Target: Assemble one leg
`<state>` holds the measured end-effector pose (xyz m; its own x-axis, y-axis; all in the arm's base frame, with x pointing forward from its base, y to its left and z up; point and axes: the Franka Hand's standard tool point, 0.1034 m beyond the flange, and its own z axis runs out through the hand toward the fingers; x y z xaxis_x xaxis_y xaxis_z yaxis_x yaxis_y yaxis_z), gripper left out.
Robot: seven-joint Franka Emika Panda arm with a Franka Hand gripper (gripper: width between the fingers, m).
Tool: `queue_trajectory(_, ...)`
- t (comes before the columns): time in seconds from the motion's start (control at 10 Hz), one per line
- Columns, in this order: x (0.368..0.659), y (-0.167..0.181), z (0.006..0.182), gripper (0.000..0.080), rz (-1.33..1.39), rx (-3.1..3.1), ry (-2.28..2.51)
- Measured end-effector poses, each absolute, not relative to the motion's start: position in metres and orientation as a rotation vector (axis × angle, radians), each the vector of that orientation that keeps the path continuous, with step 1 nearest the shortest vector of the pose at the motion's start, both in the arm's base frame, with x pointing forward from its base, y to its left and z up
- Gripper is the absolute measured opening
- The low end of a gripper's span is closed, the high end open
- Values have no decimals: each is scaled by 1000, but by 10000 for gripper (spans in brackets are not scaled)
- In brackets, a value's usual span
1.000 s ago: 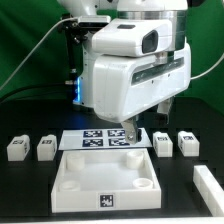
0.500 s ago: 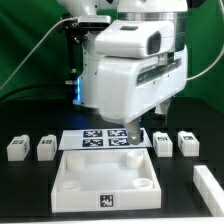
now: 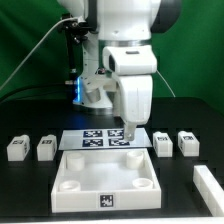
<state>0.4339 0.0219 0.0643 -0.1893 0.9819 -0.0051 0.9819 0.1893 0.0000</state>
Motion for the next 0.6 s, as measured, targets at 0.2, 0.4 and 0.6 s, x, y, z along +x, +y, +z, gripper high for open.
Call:
queue_trajectory(0.2, 418, 3, 42, 650, -11, 2060, 2396)
queue_trajectory(0.4, 418, -9, 25, 650, -12, 2116, 2367)
queue_trajectory(0.6, 421, -7, 14, 650, -27, 2209, 2300)
